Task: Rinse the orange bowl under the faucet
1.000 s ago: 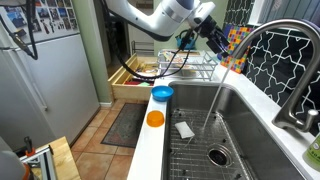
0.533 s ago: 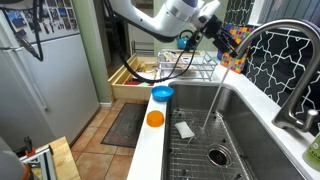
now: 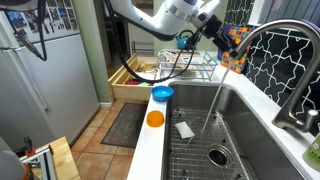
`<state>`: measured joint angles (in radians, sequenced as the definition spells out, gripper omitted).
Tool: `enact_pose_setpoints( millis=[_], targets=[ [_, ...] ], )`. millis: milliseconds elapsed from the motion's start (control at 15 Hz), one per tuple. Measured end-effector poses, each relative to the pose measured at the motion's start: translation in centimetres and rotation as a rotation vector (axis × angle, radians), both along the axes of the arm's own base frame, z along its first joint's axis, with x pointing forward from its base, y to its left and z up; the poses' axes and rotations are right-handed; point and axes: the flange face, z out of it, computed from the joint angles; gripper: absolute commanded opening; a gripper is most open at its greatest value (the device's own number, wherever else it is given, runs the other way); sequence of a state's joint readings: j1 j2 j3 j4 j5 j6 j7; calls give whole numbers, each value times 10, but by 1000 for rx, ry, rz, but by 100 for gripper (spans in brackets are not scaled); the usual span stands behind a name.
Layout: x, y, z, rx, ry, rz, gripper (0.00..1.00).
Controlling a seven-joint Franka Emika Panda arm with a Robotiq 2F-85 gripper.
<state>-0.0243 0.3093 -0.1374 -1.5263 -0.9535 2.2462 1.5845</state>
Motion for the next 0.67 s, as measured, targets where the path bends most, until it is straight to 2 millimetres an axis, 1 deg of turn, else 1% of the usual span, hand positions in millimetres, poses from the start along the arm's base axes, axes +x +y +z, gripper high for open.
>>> enact_pose_setpoints(
  millis=[333, 667],
  targets=[
    [-11, -25, -5, -43, 99, -82, 100],
    [-20, -38, -1, -69, 158, -123, 100]
  ],
)
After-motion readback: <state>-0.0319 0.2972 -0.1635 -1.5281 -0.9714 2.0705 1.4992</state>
